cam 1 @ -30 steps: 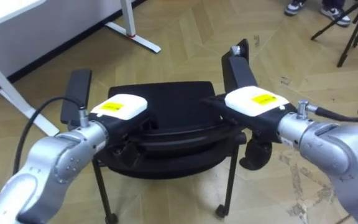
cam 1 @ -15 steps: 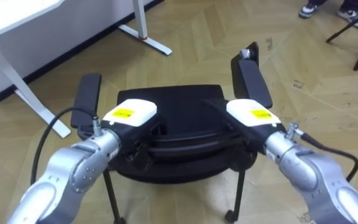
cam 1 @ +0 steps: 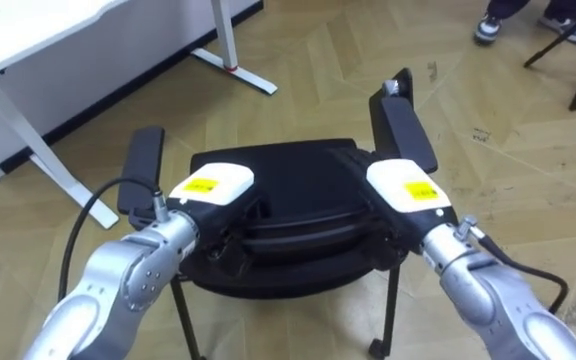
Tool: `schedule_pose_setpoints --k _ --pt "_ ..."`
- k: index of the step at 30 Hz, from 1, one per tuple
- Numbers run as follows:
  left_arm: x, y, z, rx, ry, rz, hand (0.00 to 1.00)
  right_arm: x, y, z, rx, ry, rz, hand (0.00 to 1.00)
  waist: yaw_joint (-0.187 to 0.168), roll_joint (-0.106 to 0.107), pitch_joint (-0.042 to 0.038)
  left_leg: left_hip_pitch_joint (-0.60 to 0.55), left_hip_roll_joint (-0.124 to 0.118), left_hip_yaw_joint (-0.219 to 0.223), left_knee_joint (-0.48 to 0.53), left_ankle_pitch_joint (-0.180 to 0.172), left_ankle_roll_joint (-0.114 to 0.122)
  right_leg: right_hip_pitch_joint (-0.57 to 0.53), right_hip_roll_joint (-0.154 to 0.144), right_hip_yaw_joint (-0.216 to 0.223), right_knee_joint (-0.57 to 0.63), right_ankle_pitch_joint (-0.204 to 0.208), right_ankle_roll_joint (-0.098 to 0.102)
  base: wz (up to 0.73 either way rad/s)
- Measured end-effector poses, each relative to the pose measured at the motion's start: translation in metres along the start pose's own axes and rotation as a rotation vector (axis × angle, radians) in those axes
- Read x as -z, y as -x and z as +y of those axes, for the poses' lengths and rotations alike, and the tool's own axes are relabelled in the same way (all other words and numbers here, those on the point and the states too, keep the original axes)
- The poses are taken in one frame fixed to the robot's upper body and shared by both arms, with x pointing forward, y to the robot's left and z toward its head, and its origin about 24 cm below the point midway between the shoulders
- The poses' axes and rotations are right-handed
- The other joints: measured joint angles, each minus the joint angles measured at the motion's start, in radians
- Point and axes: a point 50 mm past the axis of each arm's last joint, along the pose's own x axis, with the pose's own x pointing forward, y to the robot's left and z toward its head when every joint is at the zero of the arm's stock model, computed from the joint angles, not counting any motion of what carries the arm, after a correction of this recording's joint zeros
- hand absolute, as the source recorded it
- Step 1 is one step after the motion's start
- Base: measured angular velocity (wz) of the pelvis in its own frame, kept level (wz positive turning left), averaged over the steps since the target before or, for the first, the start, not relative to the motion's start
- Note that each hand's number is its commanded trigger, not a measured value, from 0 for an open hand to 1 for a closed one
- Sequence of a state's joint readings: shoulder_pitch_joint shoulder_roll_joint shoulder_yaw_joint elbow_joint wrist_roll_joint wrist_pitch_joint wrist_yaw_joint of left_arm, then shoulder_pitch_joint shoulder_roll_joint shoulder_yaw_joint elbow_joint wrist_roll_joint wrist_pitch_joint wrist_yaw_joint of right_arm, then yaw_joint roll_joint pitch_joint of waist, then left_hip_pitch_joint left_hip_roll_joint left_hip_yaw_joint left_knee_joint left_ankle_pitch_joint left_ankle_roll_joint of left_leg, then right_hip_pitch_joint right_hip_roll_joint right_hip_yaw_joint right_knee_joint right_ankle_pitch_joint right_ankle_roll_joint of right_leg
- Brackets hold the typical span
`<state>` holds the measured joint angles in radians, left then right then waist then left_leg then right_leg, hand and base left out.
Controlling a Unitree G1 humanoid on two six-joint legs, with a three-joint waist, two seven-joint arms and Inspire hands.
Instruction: Push chair
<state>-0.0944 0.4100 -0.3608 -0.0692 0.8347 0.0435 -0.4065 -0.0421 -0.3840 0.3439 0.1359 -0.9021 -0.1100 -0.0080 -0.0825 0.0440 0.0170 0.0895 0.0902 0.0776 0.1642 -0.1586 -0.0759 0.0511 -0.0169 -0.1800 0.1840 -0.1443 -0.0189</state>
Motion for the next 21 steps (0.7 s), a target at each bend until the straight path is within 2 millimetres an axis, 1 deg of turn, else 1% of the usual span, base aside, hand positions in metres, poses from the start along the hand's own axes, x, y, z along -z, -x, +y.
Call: schedule_pose_setpoints --k 5,10,11,14,21 --pt "0.0 0.0 -0.0002 0.005 0.002 -0.001 1.0 -0.0001 0.0002 0.0007 0.004 0.023 -0.004 1.0 -0.003 0.003 -0.0019 0.0 0.0 0.0 0.0 0.0 0.0 0.0 0.0 -0.003 0.0 0.0 0.0 0.0" --pt "0.0001 -0.0001 -0.0004 0.004 0.003 -0.001 1.0 0.0007 -0.0008 0.0001 0.007 0.014 -0.005 1.0 -0.005 0.003 -0.0019 0.0 0.0 0.0 0.0 0.0 0.0 0.0 -0.002 -0.009 0.001 0.0 -0.001 0.0" --pt "-0.0005 -0.0002 -0.0006 0.005 0.003 -0.006 1.0 0.0018 -0.0039 -0.0009 0.014 0.011 -0.001 1.0 -0.004 0.003 -0.0018 0.0 0.0 -0.001 0.0 0.0 0.0 0.0 -0.002 -0.01 0.001 0.0 0.0 0.05" --pt "-0.0012 -0.0002 -0.0002 0.002 0.011 -0.015 1.0 0.0027 -0.006 -0.0004 0.017 0.039 -0.012 1.0 -0.004 0.003 -0.0017 -0.003 0.0 -0.001 0.0 0.0 0.0 0.0 -0.003 -0.014 0.0 0.0 0.0 0.03" --pt "-0.0027 -0.0017 0.0038 -0.006 0.003 -0.023 1.0 0.0045 -0.0036 -0.0006 0.047 0.045 -0.018 1.0 -0.001 0.002 -0.0017 -0.01 0.0 -0.001 0.0 0.0 0.0 -0.002 -0.001 -0.018 -0.011 0.002 0.001 0.01"
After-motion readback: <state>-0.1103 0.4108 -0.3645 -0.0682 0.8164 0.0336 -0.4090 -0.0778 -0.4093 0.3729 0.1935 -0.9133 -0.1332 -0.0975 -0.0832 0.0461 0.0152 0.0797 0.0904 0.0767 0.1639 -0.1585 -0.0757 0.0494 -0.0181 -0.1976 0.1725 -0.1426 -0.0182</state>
